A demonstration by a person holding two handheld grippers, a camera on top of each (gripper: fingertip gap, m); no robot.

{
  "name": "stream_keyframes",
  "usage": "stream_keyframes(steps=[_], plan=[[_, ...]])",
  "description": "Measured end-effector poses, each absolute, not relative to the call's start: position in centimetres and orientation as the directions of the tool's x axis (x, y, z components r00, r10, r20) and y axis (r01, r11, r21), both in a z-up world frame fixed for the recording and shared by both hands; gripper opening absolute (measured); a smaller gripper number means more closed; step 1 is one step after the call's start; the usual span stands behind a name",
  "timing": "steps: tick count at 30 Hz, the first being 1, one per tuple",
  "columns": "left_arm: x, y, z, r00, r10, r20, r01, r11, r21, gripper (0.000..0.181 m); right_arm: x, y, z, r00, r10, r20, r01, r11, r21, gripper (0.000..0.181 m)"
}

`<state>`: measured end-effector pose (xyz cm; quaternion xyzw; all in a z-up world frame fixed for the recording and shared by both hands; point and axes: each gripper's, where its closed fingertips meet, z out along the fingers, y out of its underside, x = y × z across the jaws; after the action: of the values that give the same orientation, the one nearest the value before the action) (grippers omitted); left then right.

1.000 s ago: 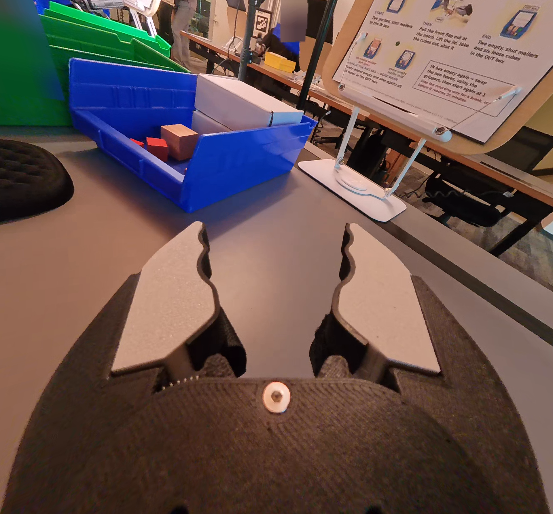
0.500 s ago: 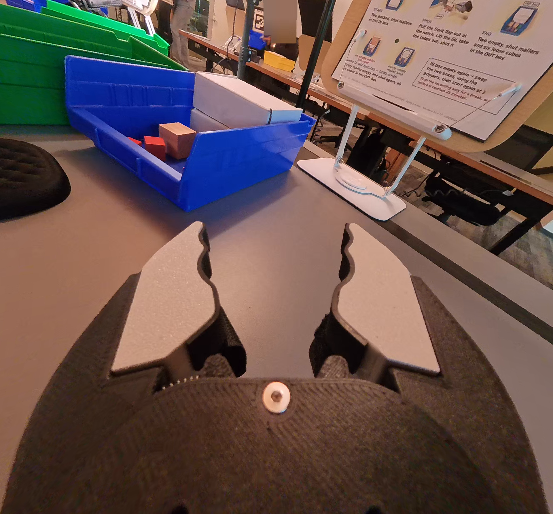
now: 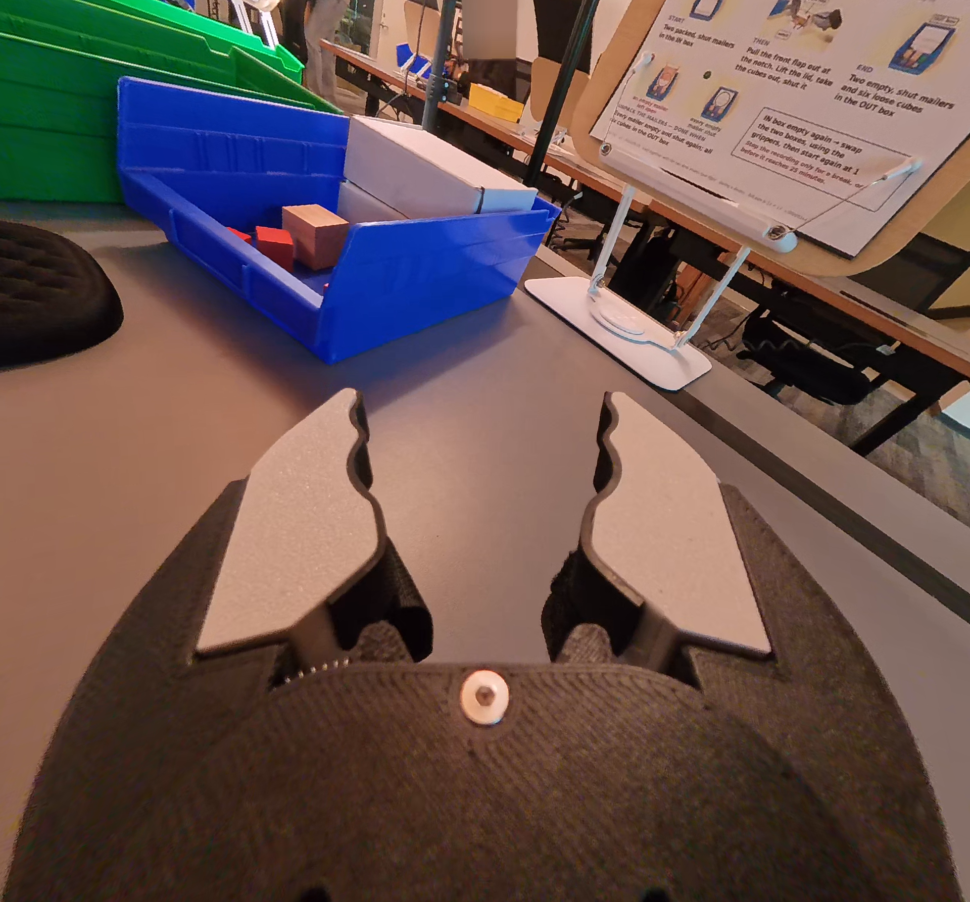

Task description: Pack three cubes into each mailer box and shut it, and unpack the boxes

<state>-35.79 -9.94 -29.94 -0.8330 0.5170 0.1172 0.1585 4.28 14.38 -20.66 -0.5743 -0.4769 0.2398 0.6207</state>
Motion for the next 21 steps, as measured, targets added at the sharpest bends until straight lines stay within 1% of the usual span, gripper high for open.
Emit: stream_keyframes(steps=[1, 2, 3, 4, 5, 11, 15, 18, 19, 21], plan=[[-35.8, -9.5, -29.8, 0.408, -0.802, -0.437, -0.911, -0.390, -0.135, 0.029, 4.3, 14.4, -20.7, 0.430, 0.843, 0.323, 0.255, 0.230, -0.939, 0.084], [-35.9, -9.0, -29.6, 0.361, -0.770, -0.527, -0.925, -0.366, -0.100, 0.030, 4.3, 14.4, -20.7, 0.430, 0.841, 0.329, 0.260, 0.233, -0.937, 0.084], [-36.3, -8.6, -29.3, 0.297, -0.727, -0.619, -0.936, -0.350, -0.037, 0.031, 4.3, 14.4, -20.8, 0.429, 0.840, 0.331, 0.263, 0.235, -0.936, 0.084], [-36.8, -8.4, -29.0, 0.240, -0.683, -0.690, -0.933, -0.359, 0.030, 0.031, 4.2, 14.4, -20.8, 0.428, 0.841, 0.332, 0.264, 0.235, -0.936, 0.084], [-37.0, -8.3, -28.8, 0.225, -0.643, -0.732, -0.921, -0.386, 0.056, 0.032, 4.2, 14.4, -20.8, 0.428, 0.840, 0.333, 0.265, 0.235, -0.935, 0.084], [-37.8, -8.0, -28.3, 0.203, -0.471, -0.858, -0.877, -0.477, 0.055, 0.034, 4.2, 14.5, -20.9, 0.431, 0.838, 0.335, 0.269, 0.236, -0.934, 0.084], [-38.4, -8.0, -27.3, 0.250, -0.391, -0.886, -0.825, -0.565, 0.016, 0.032, 4.3, 14.6, -20.9, 0.435, 0.836, 0.334, 0.269, 0.233, -0.935, 0.084], [-38.5, -7.8, -25.9, 0.266, -0.334, -0.904, -0.807, -0.590, -0.019, 0.031, 4.3, 14.6, -20.9, 0.433, 0.836, 0.336, 0.269, 0.236, -0.934, 0.084], [-38.6, -7.7, -25.3, 0.260, -0.320, -0.911, -0.800, -0.599, -0.018, 0.031, 4.3, 14.6, -20.9, 0.432, 0.836, 0.337, 0.269, 0.237, -0.933, 0.084], [-38.9, -7.7, -23.9, 0.209, -0.315, -0.926, -0.789, -0.614, 0.031, 0.030, 4.3, 14.5, -20.9, 0.431, 0.836, 0.339, 0.270, 0.239, -0.933, 0.084]])
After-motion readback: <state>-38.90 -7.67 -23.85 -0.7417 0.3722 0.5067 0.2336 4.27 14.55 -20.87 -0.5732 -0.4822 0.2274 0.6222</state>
